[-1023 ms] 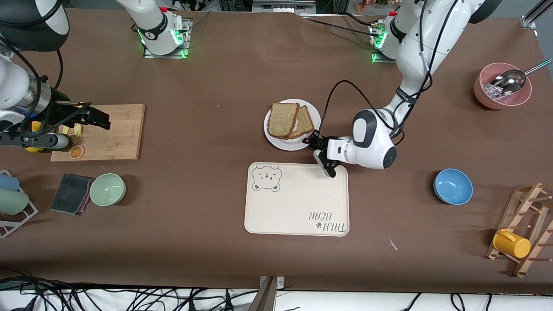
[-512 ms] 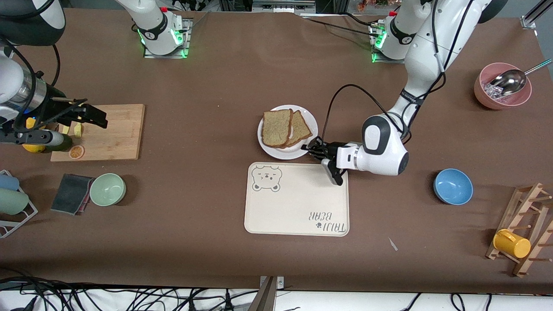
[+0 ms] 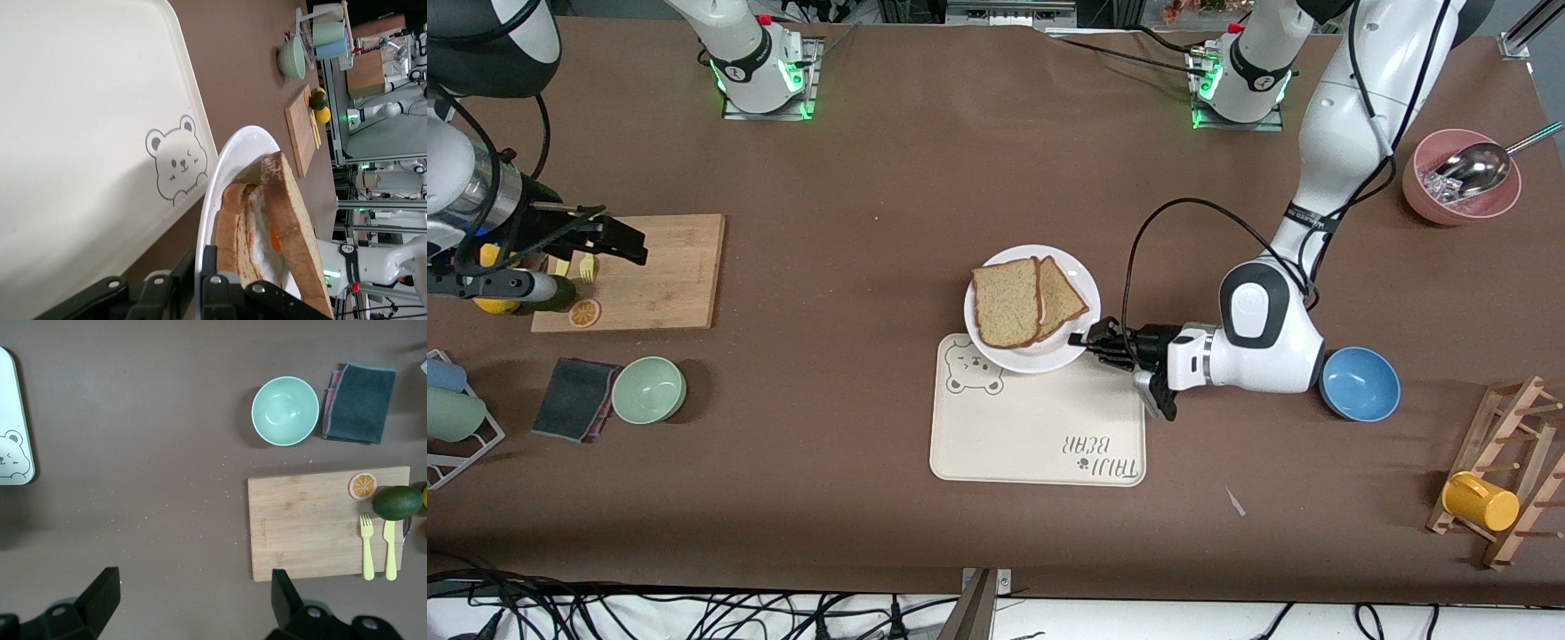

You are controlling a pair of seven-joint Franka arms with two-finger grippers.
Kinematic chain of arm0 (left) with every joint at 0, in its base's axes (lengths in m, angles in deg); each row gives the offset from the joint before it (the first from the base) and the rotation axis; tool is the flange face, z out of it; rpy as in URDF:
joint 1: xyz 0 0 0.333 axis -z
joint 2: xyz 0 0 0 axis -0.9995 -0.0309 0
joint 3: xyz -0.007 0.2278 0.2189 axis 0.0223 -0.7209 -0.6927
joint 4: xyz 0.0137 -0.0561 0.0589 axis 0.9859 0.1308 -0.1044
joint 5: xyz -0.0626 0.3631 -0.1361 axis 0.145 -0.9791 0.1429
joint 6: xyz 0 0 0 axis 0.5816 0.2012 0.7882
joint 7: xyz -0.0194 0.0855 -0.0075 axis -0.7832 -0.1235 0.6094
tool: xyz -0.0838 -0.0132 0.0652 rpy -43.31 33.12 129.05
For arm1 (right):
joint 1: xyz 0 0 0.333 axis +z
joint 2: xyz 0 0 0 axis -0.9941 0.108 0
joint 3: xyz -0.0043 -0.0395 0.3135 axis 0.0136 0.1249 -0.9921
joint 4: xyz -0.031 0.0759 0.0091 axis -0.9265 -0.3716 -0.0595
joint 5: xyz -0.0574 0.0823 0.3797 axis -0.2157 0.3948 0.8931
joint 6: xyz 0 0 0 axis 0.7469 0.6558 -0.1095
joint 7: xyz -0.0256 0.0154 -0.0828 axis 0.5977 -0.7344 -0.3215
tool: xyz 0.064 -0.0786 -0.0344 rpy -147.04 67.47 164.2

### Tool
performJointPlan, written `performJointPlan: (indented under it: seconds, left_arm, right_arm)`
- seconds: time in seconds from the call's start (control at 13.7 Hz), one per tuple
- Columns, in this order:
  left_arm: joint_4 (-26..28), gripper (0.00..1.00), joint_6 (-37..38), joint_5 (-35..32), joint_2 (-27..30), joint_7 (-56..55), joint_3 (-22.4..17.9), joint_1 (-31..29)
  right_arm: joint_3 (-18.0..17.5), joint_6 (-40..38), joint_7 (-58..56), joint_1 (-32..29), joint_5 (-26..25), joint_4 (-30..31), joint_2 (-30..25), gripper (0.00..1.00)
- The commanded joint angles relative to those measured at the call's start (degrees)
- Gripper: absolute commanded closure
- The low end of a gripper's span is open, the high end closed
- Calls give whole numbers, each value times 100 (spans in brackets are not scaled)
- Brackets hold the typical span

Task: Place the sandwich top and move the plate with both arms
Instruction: 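Slide the white plate with the left gripper onto the cream tray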

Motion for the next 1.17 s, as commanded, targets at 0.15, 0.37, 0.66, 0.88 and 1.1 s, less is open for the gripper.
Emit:
performJointPlan:
  seconds: [0.15,0.37,0.66,0.88,1.1]
  left_arm:
    - [-1702,100,97,202,-1193,-531,0,46]
    - [-1950,100,-384,324,-1493,-523,-9,46]
    - [-1959,100,-1019,563,-1669,-278,9,186]
    - [-1950,100,-1028,563,-1792,293,9,143]
    - [-1889,100,-1028,563,-1828,531,-9,151]
  right_arm:
    - [-22,69,-25,13,-3,59,-54,0]
    - [-22,78,-16,13,-3,59,-36,0]
    - [-22,87,-16,13,-3,59,-36,0]
    - [-31,95,-7,22,-3,76,-27,0]
    - [-31,131,1,22,-3,102,-18,0]
